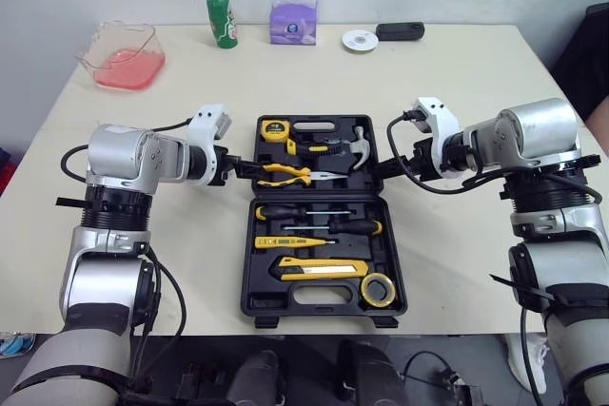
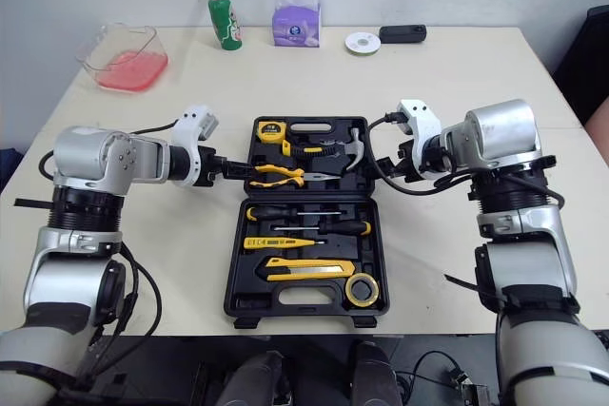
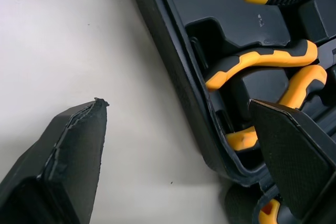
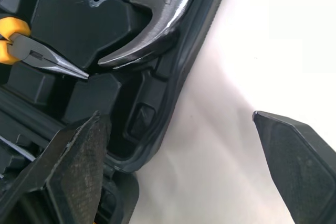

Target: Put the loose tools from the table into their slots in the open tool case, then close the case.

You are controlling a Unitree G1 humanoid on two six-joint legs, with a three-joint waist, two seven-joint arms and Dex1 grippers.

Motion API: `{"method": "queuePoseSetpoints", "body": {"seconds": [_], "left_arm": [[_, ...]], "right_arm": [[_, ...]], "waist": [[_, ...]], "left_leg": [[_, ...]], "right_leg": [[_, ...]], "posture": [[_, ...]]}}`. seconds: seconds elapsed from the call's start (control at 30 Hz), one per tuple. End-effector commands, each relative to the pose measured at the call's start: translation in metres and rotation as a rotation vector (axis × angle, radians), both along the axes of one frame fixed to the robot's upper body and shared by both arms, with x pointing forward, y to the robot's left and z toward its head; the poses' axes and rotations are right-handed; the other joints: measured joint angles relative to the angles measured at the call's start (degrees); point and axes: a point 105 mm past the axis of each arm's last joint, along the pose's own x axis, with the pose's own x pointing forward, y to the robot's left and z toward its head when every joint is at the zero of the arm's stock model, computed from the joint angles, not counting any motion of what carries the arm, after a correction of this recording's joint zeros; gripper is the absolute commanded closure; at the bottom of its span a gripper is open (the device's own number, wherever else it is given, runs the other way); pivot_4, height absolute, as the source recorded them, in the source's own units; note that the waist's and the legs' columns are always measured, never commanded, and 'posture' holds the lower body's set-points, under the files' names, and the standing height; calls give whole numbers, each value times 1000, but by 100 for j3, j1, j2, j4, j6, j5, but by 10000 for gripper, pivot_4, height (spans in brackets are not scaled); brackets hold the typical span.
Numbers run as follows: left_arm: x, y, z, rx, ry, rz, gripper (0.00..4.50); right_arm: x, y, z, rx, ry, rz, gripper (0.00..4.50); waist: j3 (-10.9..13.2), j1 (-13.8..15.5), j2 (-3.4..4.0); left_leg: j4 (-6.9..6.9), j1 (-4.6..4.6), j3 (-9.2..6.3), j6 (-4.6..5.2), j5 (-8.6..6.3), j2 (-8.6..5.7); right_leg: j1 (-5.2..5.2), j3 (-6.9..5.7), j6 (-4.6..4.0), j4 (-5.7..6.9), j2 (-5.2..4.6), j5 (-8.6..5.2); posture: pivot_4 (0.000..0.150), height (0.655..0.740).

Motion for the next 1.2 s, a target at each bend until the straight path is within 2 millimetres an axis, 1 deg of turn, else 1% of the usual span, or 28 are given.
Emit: {"method": "queuePoseSetpoints", "body": {"seconds": [0.03,0.13,0.3,0.47,0.67,0.73,0.77,0.83,0.87,0.97,1.0,1.03,1.07,1.2], "left_arm": [[7,0,13,-5,-57,15,0],[10,-2,9,22,-63,21,0],[18,-1,10,16,-78,53,0],[21,-6,4,47,-62,33,0],[22,-13,6,49,-65,7,0],[20,-16,4,40,-52,-12,5176],[19,-17,3,33,-47,-17,8022],[18,-18,3,29,-45,-24,17400],[18,-18,3,27,-48,-25,20864],[19,-18,5,29,-64,-28,35850],[20,-18,8,31,-75,-35,39452],[22,-19,11,25,-89,-31,41516],[23,-19,15,17,-102,-28,42136],[25,-26,32,-46,-169,-45,42418]], "right_arm": [[8,-1,15,9,-65,-28,436],[13,-2,12,-14,-74,-46,436],[17,-6,10,-30,-77,-71,436],[15,-3,3,-41,-47,-64,436],[14,2,-6,-35,3,-68,436],[15,2,-8,-21,17,-79,5485],[16,1,-7,-19,14,-91,8890],[18,0,-6,-3,18,-106,19013],[19,1,-4,13,17,-118,23248],[20,5,-1,59,25,-134,39459],[19,7,0,75,32,-133,43987],[19,9,1,96,33,-133,45000],[20,10,3,113,30,-146,45000],[19,16,14,179,4,-153,45000]], "waist": [[0,-2,0],[0,-1,0],[0,3,0],[0,14,0],[0,17,0],[0,14,0],[0,8,0],[0,1,0],[0,-2,0],[-1,3,-1],[-2,0,-2],[-2,-2,-2],[-2,-7,-2],[-2,-23,-2]], "left_leg": [[0,0,2,0,0,0],[0,1,3,0,0,0],[2,0,3,0,0,0],[9,1,3,1,1,-2],[9,4,5,1,3,-2],[10,4,4,2,3,-5],[10,3,3,2,3,-5],[9,4,4,1,3,-5],[9,4,4,1,3,-4],[9,4,4,1,3,-4],[9,7,4,1,3,-4],[10,9,4,1,3,-4],[10,10,6,0,4,-4],[9,9,7,-3,7,-2]], "right_leg": [[-1,1,0,0,0,0],[-1,2,0,3,0,0],[-2,1,0,5,-1,0],[-1,2,0,14,-3,0],[-1,4,0,19,-4,0],[-1,4,0,19,-6,0],[-1,4,0,20,-6,0],[-1,4,0,20,-5,0],[-1,3,0,20,-5,0],[-1,4,0,21,-5,0],[0,5,0,23,-6,0],[0,6,0,25,-5,0],[0,8,0,26,-6,0],[-2,9,0,26,-5,0]], "posture": [[1500,7400],[1500,7400],[1500,7400],[1500,7400],[1500,7400],[1500,7400],[1500,7400],[1500,7400],[1500,7400],[1500,7400],[1500,7400],[1500,7400],[1500,7400],[1500,7400]]}}
